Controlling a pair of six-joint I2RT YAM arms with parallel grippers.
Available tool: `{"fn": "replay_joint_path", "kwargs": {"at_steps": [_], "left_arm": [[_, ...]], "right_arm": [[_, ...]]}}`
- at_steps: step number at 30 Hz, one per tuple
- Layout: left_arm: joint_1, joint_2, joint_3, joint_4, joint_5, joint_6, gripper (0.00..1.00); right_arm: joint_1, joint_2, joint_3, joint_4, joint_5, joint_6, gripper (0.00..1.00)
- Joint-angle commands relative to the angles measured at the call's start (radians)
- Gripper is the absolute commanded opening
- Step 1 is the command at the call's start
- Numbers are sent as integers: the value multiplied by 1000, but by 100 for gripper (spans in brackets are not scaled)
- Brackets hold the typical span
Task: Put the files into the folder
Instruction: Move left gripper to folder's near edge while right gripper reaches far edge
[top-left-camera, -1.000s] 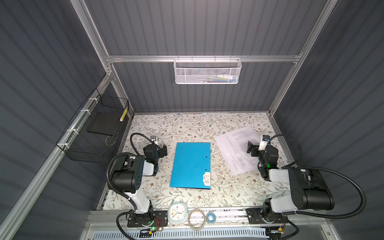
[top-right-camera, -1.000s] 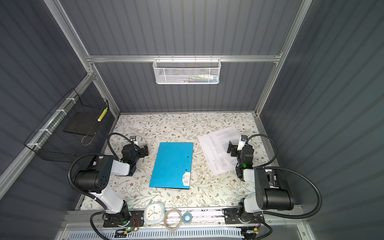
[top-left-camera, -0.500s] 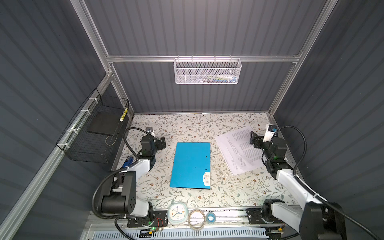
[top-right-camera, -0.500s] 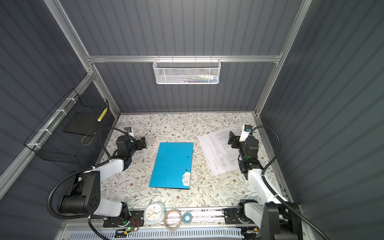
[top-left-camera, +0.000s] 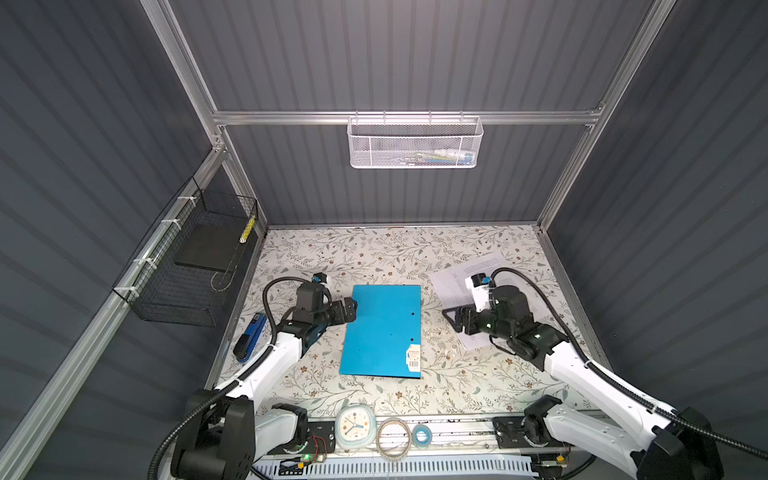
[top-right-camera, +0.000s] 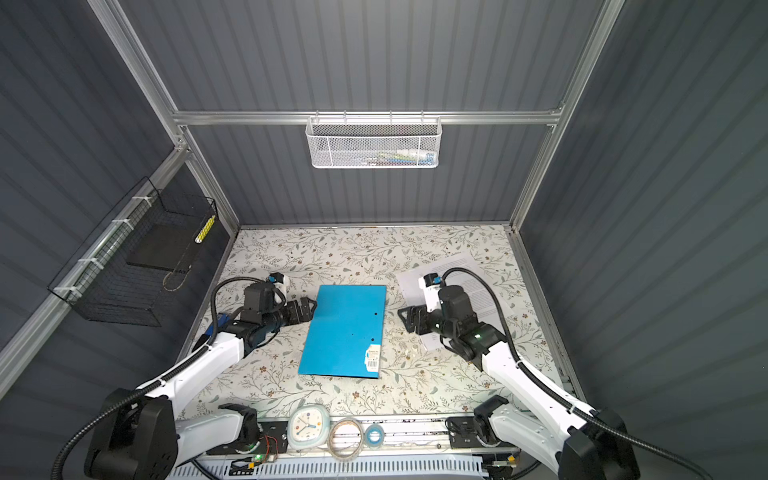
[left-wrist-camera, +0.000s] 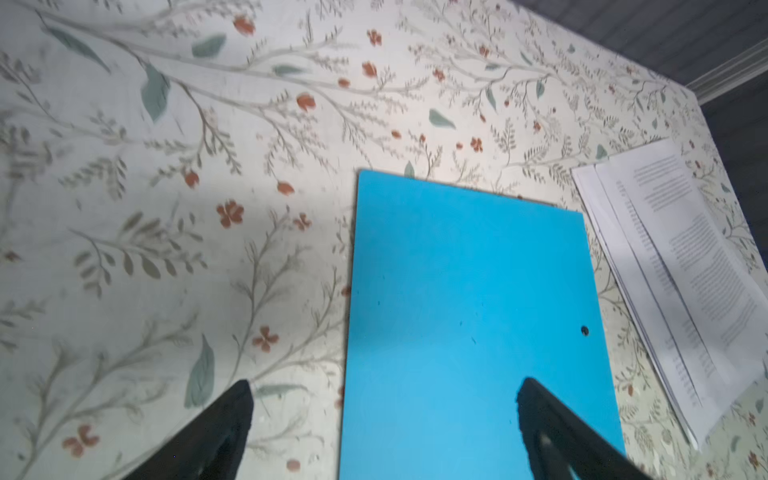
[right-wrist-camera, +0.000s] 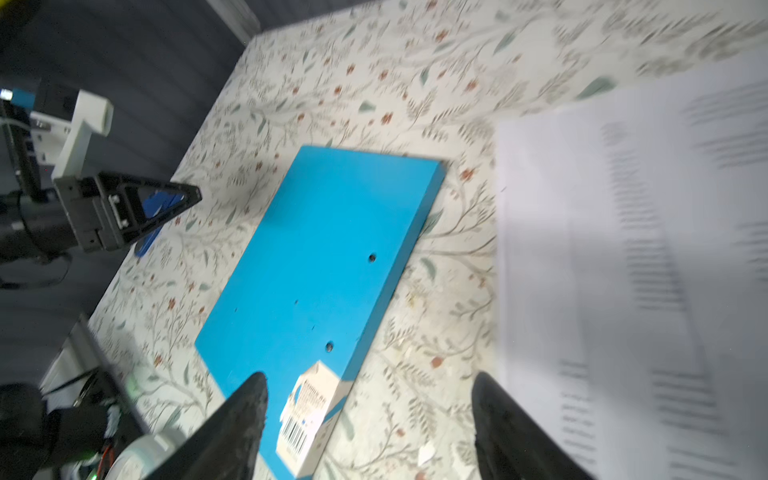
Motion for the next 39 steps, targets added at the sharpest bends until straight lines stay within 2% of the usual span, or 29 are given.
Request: {"fn": "replay_joint_path", "kwargs": {"at_steps": [1, 5, 7, 10, 22, 27, 32, 39], "left_arm": [[2, -34, -33, -76, 14, -49, 99], [-1, -41, -63, -62, 81, -65, 100], [-7, -36, -83, -37, 101, -81, 99], [-15, -24, -110, 2, 135, -89, 99], [-51, 17, -122, 37, 123, -104, 99], [-61, 54, -95, 12, 77, -91, 99], [-70, 100, -74, 15, 88, -85, 100], [-82, 118, -83, 45, 88, -91, 99]], "right_arm": [[73, 69, -4, -38, 5, 62, 76], [166, 189, 1, 19, 18, 71, 73], [180, 235, 3, 55, 14, 74, 71], [182, 299, 6, 110, -2, 79, 69], [182, 539, 116, 189, -33, 91, 57], [181, 591, 151, 185, -26, 92, 53], [183, 591, 156, 178, -20, 109, 48], [182, 598, 156, 174, 0, 121, 47]]}}
